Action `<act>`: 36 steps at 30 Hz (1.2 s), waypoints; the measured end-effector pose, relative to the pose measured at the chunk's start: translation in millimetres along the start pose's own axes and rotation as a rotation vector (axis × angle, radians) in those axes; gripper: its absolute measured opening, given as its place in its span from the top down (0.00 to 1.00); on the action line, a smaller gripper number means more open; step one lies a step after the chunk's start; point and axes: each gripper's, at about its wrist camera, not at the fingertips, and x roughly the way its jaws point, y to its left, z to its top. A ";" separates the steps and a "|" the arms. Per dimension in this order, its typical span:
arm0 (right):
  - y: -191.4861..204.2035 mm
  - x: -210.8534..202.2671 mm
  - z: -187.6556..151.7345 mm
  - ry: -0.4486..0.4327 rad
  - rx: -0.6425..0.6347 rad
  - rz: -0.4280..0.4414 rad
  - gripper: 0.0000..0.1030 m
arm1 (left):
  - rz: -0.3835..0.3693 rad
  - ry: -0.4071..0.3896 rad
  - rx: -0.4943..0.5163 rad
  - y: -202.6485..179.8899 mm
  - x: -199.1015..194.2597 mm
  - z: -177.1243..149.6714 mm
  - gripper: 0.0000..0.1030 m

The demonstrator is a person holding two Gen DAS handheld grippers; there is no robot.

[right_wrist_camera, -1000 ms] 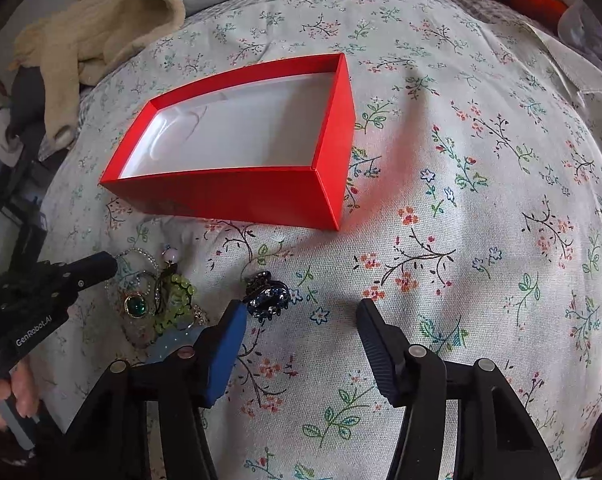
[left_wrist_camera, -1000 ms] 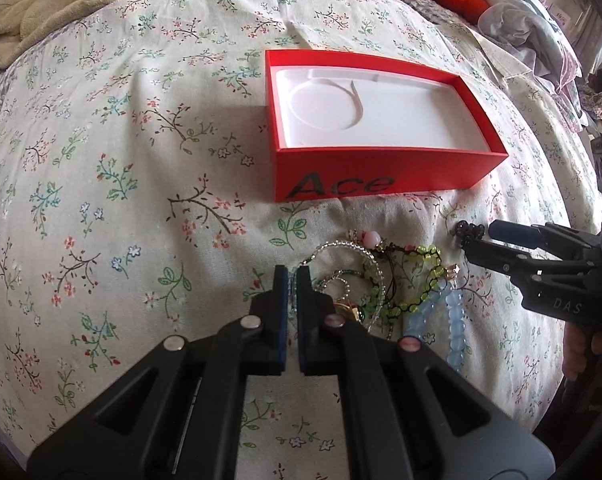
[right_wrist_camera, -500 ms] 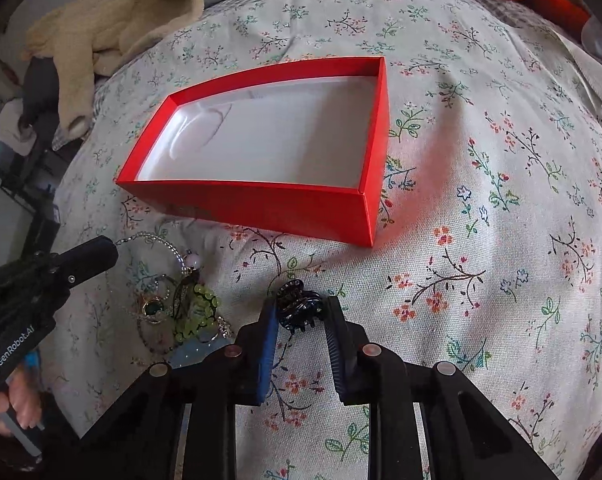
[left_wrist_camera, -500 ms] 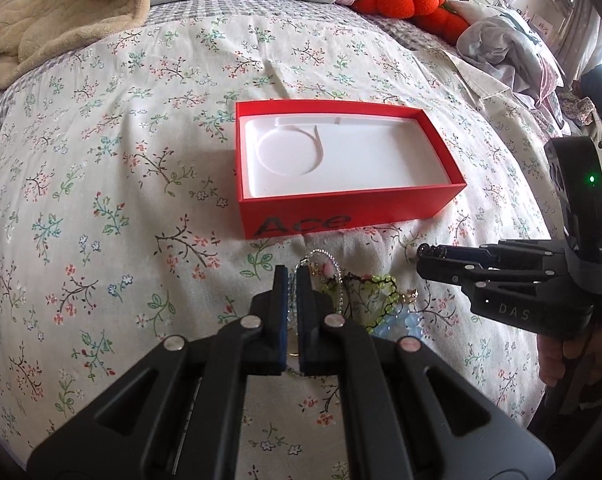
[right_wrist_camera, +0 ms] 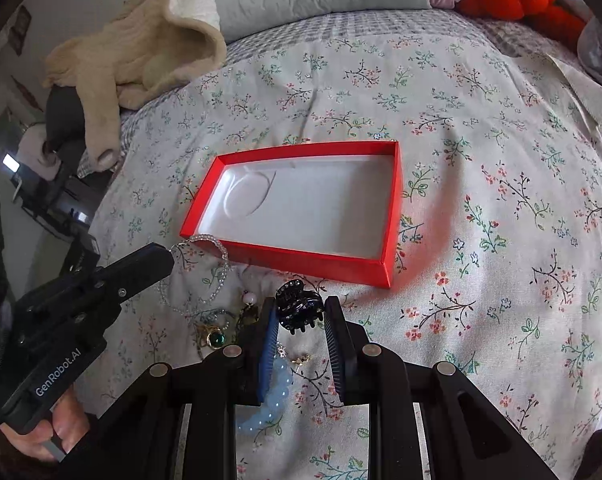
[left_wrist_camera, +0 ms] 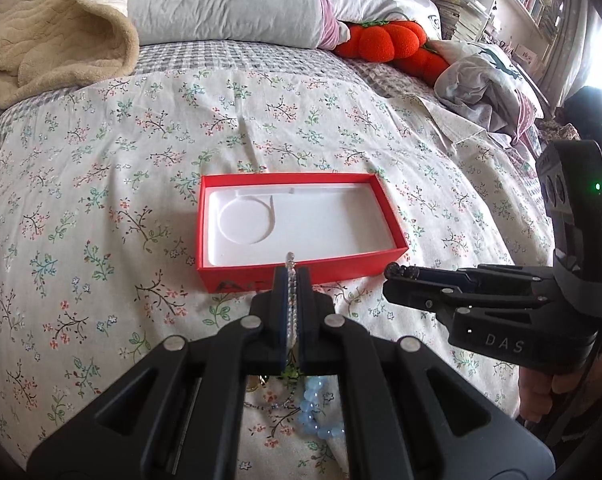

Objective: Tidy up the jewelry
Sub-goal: 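Carry the bangle and clip into the red Ace box and open both tools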

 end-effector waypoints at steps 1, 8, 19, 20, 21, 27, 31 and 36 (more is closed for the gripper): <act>-3.6 -5.7 3.2 -0.011 0.005 0.002 0.77 | -0.008 -0.009 -0.006 -1.0 -1.3 2.4 0.96; -12.3 -13.4 19.8 -0.046 0.054 0.002 0.77 | -0.061 -0.076 -0.050 -8.2 -3.5 20.7 0.96; -23.5 5.4 39.8 -0.049 0.052 -0.009 0.77 | -0.112 -0.069 -0.181 10.9 25.3 35.4 0.96; -24.0 7.8 41.3 -0.045 0.046 -0.011 0.77 | -0.099 -0.065 -0.184 14.2 27.8 35.2 0.96; -23.7 9.9 42.7 -0.042 0.038 -0.011 0.77 | -0.084 -0.060 -0.184 17.4 30.4 35.2 0.96; -19.6 20.4 45.7 -0.030 0.013 -0.008 0.77 | -0.002 -0.040 -0.178 30.9 41.9 32.6 0.95; -24.2 28.4 46.8 -0.012 0.023 -0.035 0.77 | 0.005 -0.018 -0.192 39.0 47.7 31.2 0.95; -24.3 31.3 47.7 -0.008 0.022 -0.030 0.77 | -0.033 0.014 -0.161 29.1 57.1 28.4 0.95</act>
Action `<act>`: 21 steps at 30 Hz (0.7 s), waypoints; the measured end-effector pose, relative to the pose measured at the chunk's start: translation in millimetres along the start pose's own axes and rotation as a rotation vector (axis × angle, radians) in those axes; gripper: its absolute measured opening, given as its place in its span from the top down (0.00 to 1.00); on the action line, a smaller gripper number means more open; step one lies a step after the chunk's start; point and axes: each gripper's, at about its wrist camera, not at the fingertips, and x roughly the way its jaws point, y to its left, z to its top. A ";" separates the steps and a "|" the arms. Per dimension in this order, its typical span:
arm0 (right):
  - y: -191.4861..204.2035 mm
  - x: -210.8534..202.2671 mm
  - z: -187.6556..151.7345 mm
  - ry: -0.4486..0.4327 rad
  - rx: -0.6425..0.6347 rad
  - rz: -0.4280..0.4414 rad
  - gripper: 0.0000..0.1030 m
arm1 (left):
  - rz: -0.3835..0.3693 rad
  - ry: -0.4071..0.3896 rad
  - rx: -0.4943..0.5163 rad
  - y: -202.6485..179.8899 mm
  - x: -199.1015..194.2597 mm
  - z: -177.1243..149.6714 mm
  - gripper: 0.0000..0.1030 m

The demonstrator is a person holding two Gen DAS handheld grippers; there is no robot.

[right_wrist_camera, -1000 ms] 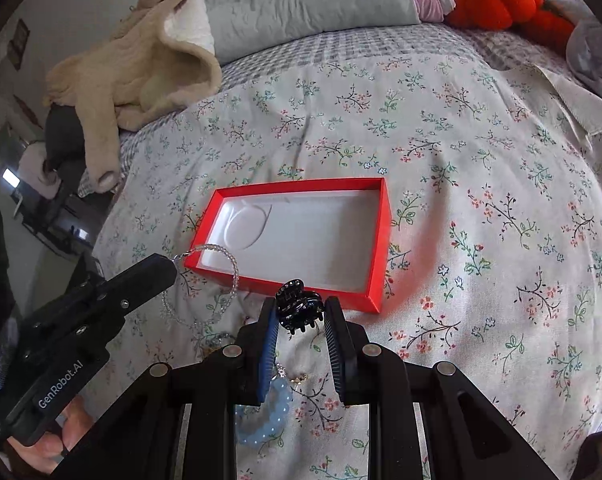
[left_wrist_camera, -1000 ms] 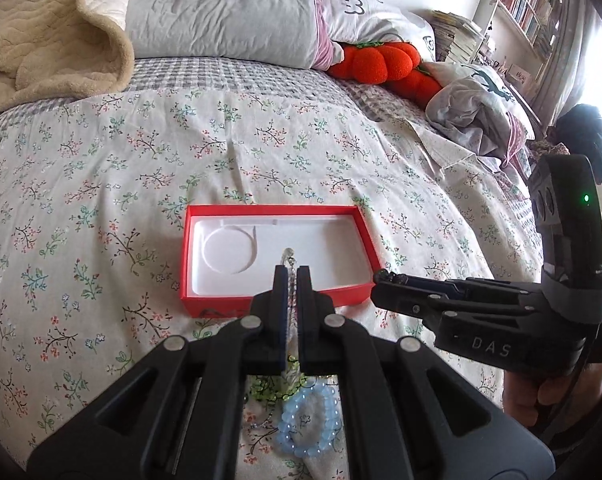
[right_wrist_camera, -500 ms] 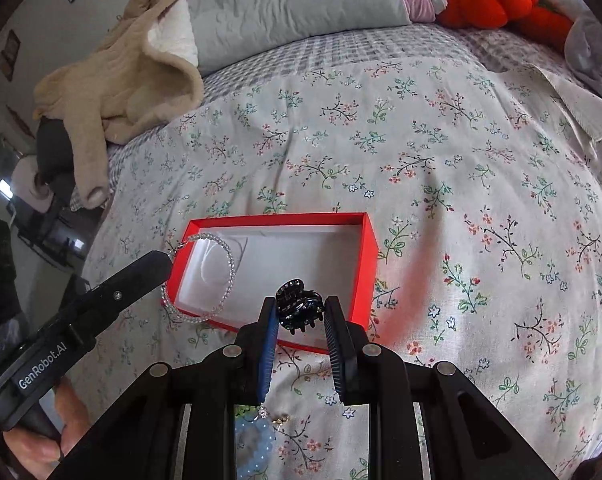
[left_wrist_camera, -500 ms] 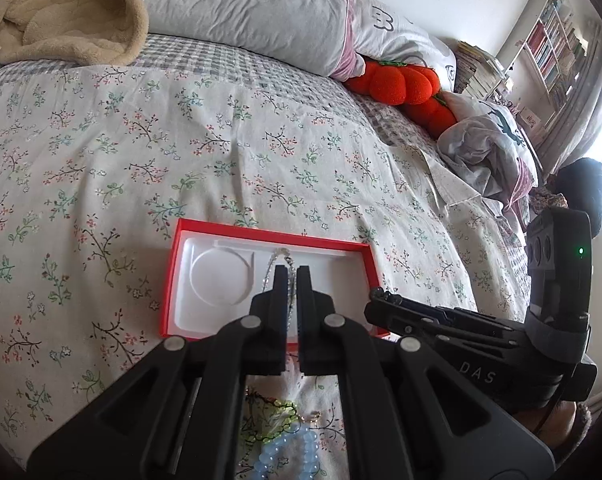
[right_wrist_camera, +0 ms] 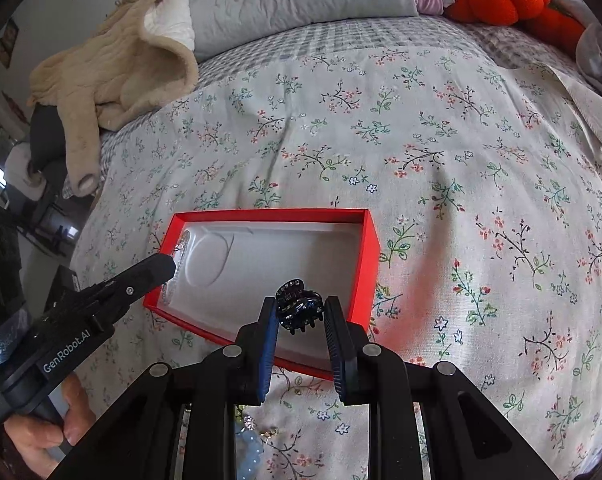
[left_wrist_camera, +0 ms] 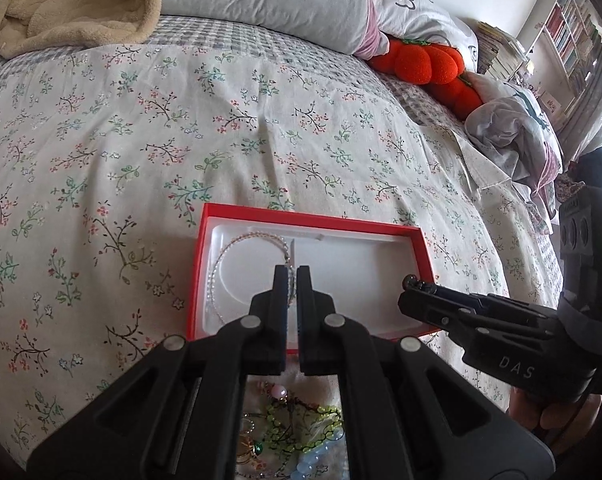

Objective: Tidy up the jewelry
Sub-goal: 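Carry the bangle and clip into the red Ace box and open both tools, then withdraw both tools from the box back over the jewelry pile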

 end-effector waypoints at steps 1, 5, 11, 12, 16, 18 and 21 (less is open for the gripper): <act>0.3 0.3 -0.1 0.001 0.000 0.001 0.77 | 0.001 0.006 0.007 -1.7 2.2 -0.7 0.95; 0.7 -0.5 -0.4 -0.001 -0.001 0.003 0.77 | 0.007 0.015 0.025 -5.1 5.2 -1.5 0.95; 2.3 -5.8 1.1 0.003 0.002 0.005 0.74 | 0.041 0.004 0.030 -4.1 -2.3 -1.0 0.68; 3.2 -7.9 0.6 0.001 -0.001 0.004 0.70 | 0.047 -0.001 0.035 -4.1 -5.3 -1.0 0.66; 8.4 -21.0 -3.6 -0.028 -0.012 0.006 0.47 | 0.070 -0.001 0.049 -1.6 -16.3 -3.5 0.61; 10.4 -26.9 -6.4 -0.035 -0.019 0.001 0.47 | 0.081 0.003 0.041 2.0 -22.9 -5.6 0.54; 11.3 -35.6 -12.4 -0.041 -0.020 -0.005 0.47 | 0.112 0.003 0.042 5.8 -32.4 -11.4 0.44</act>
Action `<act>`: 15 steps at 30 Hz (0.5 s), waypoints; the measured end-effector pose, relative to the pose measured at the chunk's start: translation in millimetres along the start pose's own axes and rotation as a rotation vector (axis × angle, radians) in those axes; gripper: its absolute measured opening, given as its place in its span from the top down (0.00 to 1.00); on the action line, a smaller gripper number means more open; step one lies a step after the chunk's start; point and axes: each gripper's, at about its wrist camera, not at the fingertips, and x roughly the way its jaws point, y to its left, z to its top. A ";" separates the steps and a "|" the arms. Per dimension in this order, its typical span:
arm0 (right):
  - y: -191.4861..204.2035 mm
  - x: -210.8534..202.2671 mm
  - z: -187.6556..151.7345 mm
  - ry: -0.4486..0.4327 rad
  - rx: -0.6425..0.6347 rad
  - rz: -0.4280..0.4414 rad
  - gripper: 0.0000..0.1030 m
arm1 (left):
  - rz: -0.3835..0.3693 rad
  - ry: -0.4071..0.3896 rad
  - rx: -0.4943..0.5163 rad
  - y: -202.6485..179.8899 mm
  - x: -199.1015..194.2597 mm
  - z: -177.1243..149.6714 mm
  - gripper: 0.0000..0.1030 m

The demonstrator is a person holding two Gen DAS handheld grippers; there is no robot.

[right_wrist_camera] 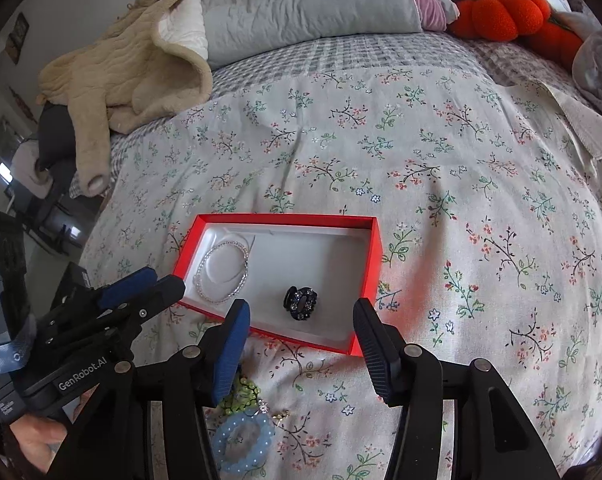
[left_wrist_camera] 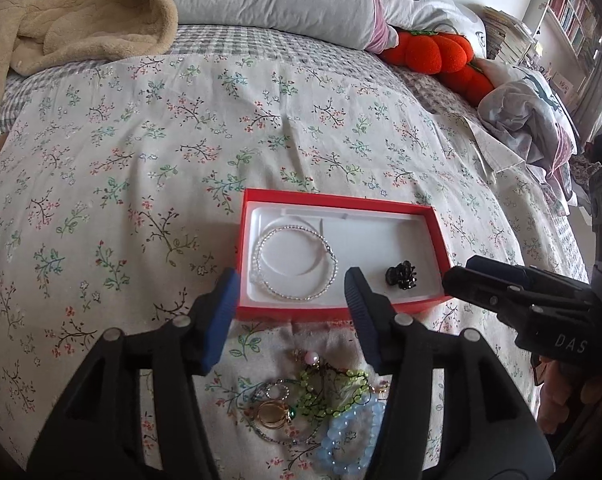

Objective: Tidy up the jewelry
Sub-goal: 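Withdraw both tools from the box back over the jewelry pile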

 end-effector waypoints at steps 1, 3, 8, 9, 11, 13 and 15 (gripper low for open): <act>0.2 -3.6 -2.8 -0.003 -0.001 -0.003 0.46 | 0.011 0.002 0.005 1.0 -2.7 -2.6 0.41; 0.1 -9.2 -8.2 -0.006 0.000 -0.007 0.43 | 0.032 0.016 0.012 3.7 -5.7 -8.2 0.34; -0.8 -18.7 -24.9 -0.002 0.014 -0.015 0.36 | 0.080 0.063 0.029 9.9 -9.0 -27.7 0.23; -0.3 -19.6 -28.7 0.001 0.011 -0.020 0.35 | 0.090 0.075 0.032 10.9 -8.8 -32.1 0.22; 1.7 -20.3 -37.4 0.009 0.000 -0.028 0.35 | 0.102 0.100 0.038 12.7 -8.1 -41.3 0.22; 3.5 -19.1 -45.9 0.025 -0.006 -0.036 0.34 | 0.106 0.130 0.040 13.8 -6.6 -50.9 0.22; 5.4 -17.7 -55.3 0.037 -0.007 -0.034 0.34 | 0.107 0.157 0.039 15.5 -6.0 -60.2 0.22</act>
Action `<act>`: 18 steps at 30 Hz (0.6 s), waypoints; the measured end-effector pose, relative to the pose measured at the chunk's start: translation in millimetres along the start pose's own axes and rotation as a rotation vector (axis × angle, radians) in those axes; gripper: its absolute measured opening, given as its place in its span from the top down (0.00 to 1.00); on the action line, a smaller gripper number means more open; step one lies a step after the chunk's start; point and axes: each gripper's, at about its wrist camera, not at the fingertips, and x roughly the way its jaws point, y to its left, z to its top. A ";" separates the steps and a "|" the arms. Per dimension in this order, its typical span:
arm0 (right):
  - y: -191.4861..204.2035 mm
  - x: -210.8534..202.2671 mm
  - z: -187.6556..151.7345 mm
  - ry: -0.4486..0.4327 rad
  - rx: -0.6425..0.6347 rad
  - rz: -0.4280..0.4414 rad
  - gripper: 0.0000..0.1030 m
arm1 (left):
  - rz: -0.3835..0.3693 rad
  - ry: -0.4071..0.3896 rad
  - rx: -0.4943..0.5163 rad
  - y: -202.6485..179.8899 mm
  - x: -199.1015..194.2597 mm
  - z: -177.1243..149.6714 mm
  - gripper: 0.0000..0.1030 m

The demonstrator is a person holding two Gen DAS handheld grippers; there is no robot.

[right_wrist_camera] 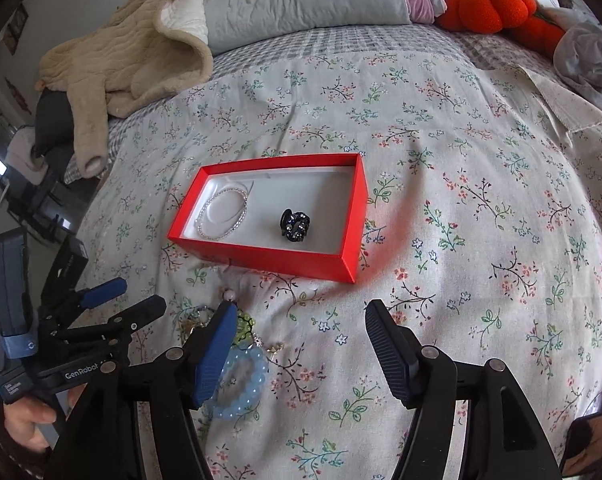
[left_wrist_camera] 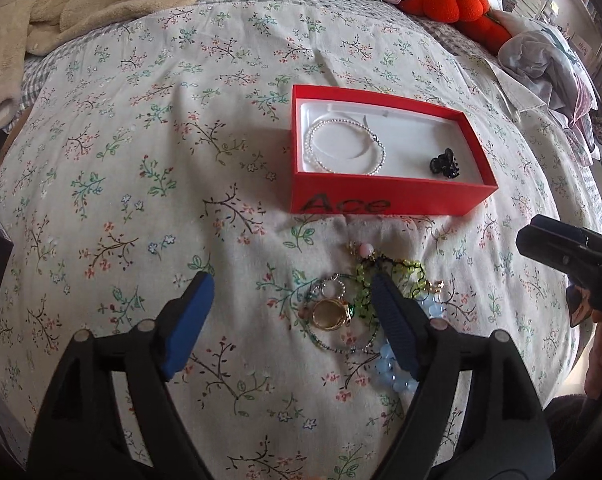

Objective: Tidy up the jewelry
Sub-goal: 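Withdraw both tools from the box back over the jewelry pile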

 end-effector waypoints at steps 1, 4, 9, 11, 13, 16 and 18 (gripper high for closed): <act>1.1 1.6 -5.3 0.008 -0.001 0.001 0.34 | 0.002 0.011 -0.001 0.5 1.1 -4.7 0.22; 4.3 10.2 -21.6 0.044 -0.002 -0.001 0.34 | 0.016 0.046 0.002 2.5 6.1 -17.4 0.22; 15.2 27.2 -45.6 0.115 -0.051 -0.036 0.34 | 0.047 0.096 0.010 6.8 15.2 -37.8 0.22; 18.0 32.7 -52.6 0.134 -0.061 -0.043 0.34 | 0.050 0.105 0.017 7.3 16.3 -42.6 0.22; 20.7 38.3 -57.1 0.151 -0.065 -0.046 0.34 | 0.049 0.110 0.023 6.7 16.1 -44.7 0.22; 25.6 46.7 -60.4 0.165 -0.074 -0.048 0.34 | 0.046 0.110 0.028 6.1 16.4 -45.6 0.22; 27.9 51.8 -60.8 0.168 -0.073 -0.053 0.34 | 0.040 0.109 0.027 6.5 16.6 -46.0 0.22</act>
